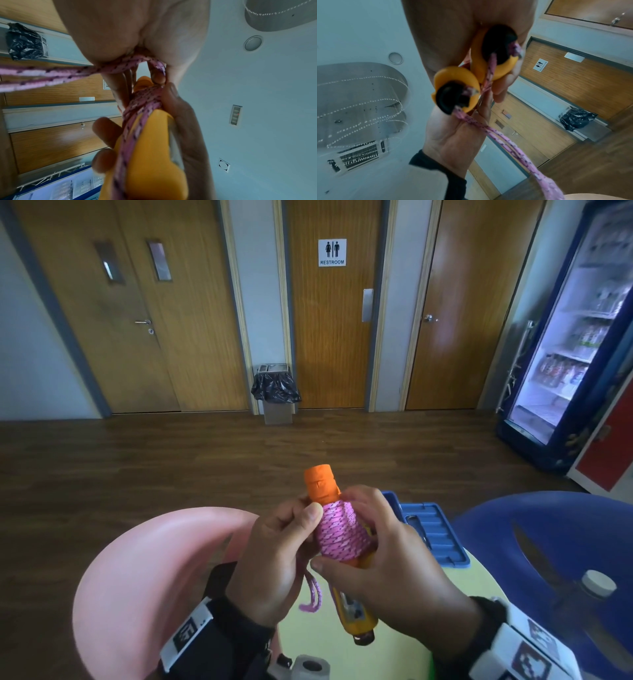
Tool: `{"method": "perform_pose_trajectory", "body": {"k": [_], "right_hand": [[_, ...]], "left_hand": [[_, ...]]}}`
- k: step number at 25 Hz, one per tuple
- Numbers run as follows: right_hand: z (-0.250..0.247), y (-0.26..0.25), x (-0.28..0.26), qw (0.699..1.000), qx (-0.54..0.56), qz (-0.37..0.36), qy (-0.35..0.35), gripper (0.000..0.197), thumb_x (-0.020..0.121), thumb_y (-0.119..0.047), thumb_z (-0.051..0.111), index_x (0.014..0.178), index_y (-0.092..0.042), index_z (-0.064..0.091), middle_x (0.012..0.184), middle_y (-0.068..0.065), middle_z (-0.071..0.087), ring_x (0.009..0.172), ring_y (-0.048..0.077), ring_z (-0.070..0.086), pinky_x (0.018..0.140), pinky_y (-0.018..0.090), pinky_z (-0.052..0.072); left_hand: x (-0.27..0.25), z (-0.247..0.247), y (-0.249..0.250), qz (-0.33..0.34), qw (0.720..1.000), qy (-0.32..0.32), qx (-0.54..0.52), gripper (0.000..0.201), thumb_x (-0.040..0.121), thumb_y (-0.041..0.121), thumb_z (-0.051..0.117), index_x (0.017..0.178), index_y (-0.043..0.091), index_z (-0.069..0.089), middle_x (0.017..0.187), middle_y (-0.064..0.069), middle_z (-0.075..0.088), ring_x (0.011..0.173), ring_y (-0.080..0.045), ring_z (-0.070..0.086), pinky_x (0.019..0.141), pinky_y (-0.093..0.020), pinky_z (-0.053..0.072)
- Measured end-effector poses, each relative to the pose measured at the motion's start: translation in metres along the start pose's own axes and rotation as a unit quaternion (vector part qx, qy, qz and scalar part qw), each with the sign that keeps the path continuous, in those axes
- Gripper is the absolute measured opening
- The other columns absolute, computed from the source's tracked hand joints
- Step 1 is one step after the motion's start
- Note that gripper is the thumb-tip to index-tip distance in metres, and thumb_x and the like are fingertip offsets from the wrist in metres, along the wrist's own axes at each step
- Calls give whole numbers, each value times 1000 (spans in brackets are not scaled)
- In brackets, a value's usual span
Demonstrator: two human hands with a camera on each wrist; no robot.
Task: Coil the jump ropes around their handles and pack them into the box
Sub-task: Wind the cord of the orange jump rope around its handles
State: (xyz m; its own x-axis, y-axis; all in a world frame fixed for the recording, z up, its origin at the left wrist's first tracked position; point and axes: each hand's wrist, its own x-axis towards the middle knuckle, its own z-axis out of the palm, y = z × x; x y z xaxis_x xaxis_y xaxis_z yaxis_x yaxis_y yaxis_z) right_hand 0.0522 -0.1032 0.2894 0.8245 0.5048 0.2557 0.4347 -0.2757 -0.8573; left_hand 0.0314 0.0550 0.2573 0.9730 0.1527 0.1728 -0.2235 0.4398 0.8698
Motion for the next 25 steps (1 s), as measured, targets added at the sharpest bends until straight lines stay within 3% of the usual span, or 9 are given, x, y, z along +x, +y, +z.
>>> {"method": "perform_pose_trajectory", "body": {"k": [5, 9, 11, 15, 17, 19, 22, 23, 25], "right_hand": [[-7, 3, 2, 998, 41, 34, -32, 60, 69, -37, 87, 113, -39, 46, 98, -9, 69, 82, 17, 70, 70, 40, 61], [-14, 9, 4, 984, 157, 71, -46, 57, 69, -25, 87, 112, -31, 51, 104, 4, 68, 74, 18, 69, 62, 31, 57], [-15, 13, 4, 965, 233, 105, -58, 56, 64, -25, 85, 111, -27, 54, 106, 17, 65, 71, 21, 67, 62, 32, 55], [-8, 16, 4, 899, 406, 147, -74, 52, 67, -15, 78, 114, -13, 55, 104, 29, 62, 71, 38, 62, 59, 39, 55], [-8, 18, 6, 896, 410, 158, -65, 49, 73, -14, 71, 118, -7, 55, 106, 30, 64, 80, 39, 64, 67, 43, 57], [-8, 19, 9, 929, 317, 178, -70, 41, 75, -19, 65, 115, -12, 60, 103, 23, 69, 84, 29, 68, 74, 38, 56], [-5, 19, 12, 950, 229, 204, -58, 25, 95, -32, 59, 111, -13, 60, 97, 16, 70, 83, 18, 70, 79, 37, 56], [-3, 17, 11, 955, 208, 205, -44, 25, 101, -35, 52, 110, -12, 59, 90, 9, 71, 80, 12, 70, 77, 32, 57], [1, 18, 9, 957, 200, 209, -4, 31, 103, -39, 43, 108, -13, 59, 89, 7, 70, 80, 11, 71, 77, 30, 58]], "left_hand": [[-1, -5, 2, 3, 996, -38, 86, 37, 70, 55, 78, 59, 23, 63, 63, 2, 60, 59, -14, 60, 59, -24, 49], [4, -13, 6, -12, 994, -21, 104, 36, 82, 34, 70, 79, -1, 65, 82, -27, 61, 78, -33, 64, 71, -38, 53], [7, -11, 4, -23, 996, 7, 90, 35, 82, 24, 63, 89, -10, 62, 87, -27, 60, 82, -32, 62, 72, -34, 56], [9, 4, -4, -22, 998, 38, 42, 20, 81, 25, 66, 70, 8, 63, 77, -16, 55, 72, -26, 55, 71, -36, 47], [8, 4, -9, -6, 994, 85, 76, 28, 74, 31, 74, 63, 12, 57, 70, -15, 50, 67, -27, 48, 69, -39, 41], [5, 1, -14, 27, 976, 95, 194, 40, 77, 36, 75, 61, 11, 48, 61, -13, 46, 60, -27, 43, 61, -38, 39], [1, 6, -17, 120, 909, 78, 390, 43, 87, 32, 73, 61, 12, 46, 60, 0, 48, 58, -17, 46, 55, -27, 42], [1, 9, -16, 152, 890, 75, 423, 42, 87, 31, 73, 60, 13, 47, 61, 3, 48, 58, -11, 46, 55, -20, 40], [2, 14, -13, 190, 868, 53, 455, 37, 91, 34, 69, 63, 17, 50, 66, 7, 50, 64, -13, 52, 57, -14, 39]]}}
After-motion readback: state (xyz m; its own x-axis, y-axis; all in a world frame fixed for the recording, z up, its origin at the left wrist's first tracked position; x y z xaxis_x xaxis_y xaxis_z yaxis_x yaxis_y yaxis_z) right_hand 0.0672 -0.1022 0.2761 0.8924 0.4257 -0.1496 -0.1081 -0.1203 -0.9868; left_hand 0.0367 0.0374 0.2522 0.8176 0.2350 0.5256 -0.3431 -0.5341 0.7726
